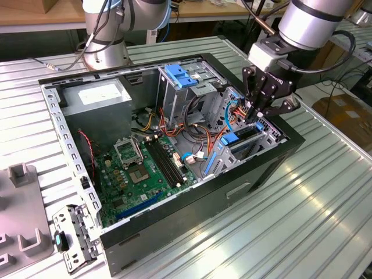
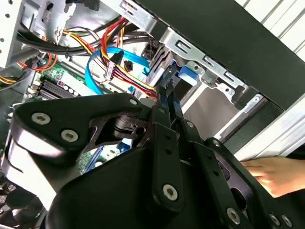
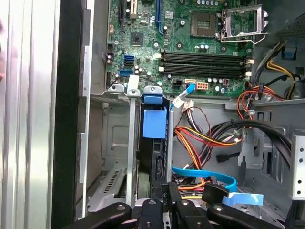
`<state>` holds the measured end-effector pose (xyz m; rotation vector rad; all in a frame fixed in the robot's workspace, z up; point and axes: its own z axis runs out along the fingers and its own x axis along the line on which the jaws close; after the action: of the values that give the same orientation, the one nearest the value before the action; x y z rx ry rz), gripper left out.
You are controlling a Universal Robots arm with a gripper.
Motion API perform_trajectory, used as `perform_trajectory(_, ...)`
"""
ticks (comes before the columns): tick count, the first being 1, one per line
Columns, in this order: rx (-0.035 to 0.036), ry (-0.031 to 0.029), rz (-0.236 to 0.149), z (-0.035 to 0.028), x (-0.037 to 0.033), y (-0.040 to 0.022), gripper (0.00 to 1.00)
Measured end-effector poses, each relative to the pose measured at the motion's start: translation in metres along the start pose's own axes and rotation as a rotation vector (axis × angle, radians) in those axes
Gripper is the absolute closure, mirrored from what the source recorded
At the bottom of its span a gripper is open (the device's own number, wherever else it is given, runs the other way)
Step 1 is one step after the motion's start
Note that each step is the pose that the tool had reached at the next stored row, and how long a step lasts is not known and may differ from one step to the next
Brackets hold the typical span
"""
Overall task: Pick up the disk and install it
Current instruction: 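Insert the first disk wire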
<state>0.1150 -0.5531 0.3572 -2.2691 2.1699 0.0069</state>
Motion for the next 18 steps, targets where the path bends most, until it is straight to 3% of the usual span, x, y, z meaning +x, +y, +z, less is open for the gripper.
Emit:
perform_trajectory(4, -0.0003, -0.0002, 0.002, 0.0048, 0.0033, 0.0010, 0.83)
perform_trajectory(18, -0.0003, -0.0001, 0.021, 0.0080, 0.0035, 0.0010, 0.83)
